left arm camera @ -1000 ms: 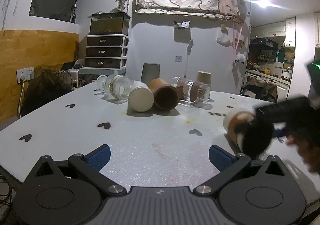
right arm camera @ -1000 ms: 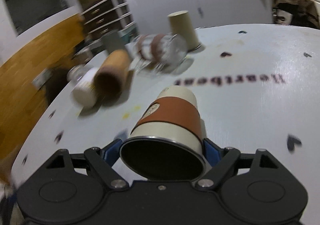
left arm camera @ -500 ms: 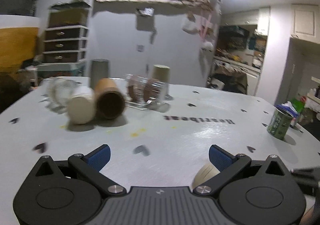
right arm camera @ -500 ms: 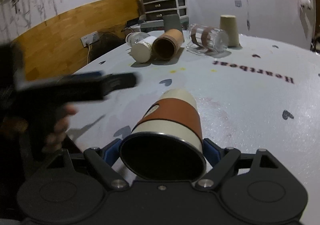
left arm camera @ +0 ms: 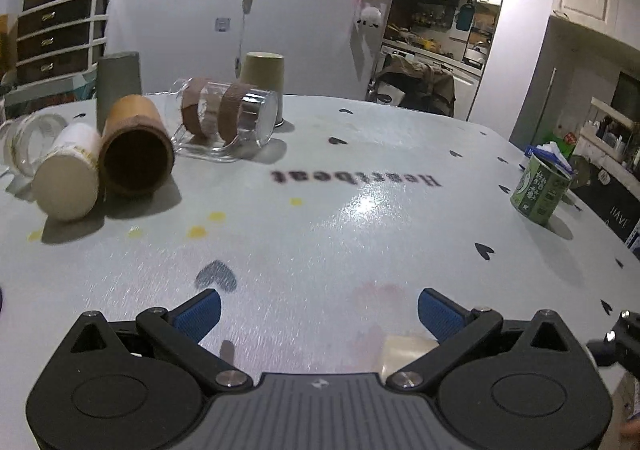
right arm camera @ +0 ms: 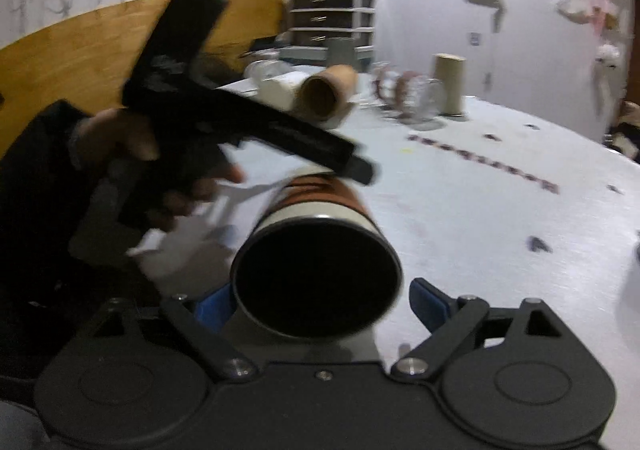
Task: Flip cup upright
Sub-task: 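Lift the cup with the right gripper toward the left gripper, then grasp the cup with the left gripper while the right gripper releases it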
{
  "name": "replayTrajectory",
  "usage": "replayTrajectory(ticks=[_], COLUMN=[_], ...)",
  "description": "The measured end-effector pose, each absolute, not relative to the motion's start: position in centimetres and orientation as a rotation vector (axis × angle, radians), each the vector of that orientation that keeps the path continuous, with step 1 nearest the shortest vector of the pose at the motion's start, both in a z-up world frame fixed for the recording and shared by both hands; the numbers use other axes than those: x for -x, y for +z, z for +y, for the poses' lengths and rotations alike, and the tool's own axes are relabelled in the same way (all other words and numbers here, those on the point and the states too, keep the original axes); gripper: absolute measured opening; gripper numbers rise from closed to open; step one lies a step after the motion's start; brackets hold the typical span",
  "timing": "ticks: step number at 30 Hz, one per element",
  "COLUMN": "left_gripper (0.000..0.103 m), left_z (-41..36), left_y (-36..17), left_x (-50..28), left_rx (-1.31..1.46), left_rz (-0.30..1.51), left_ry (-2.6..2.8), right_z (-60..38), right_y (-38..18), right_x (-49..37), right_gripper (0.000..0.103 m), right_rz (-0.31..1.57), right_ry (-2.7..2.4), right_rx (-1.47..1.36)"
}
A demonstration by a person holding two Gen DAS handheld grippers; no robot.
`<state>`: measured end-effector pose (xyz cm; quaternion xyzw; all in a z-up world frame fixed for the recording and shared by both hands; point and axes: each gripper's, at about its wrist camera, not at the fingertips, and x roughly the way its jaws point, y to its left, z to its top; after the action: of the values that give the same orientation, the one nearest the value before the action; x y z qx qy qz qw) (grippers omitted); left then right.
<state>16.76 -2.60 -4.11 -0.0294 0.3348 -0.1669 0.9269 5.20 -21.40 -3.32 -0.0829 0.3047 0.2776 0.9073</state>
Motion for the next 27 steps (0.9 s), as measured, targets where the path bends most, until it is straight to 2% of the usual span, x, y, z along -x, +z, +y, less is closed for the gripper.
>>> replayTrajectory(ticks=[17, 20, 27], left_gripper=[0.103, 0.101, 0.090], left_z=[-0.6, -0.6, -4.5], left_y=[-2.9, -1.8, -0.2], left_x=[-12.2, -12.2, -14.0], left_rx=[0.080, 0.132, 0.192], left_rz=[0.758, 0.761, 0.865], left_ry=[-0.324, -0.323, -0.447], right_z=[-27.1, -27.5, -28.2], right_y=[-4.6, -4.9, -5.0], right_x=[-8.0, -8.3, -7.9], right_gripper=[0.093, 0.092, 0.092], right_rz=[0.579, 0.585, 0.569], right_ry=[0.302, 0.303, 0.314], right_rx=[-0.058, -0.106, -0.179])
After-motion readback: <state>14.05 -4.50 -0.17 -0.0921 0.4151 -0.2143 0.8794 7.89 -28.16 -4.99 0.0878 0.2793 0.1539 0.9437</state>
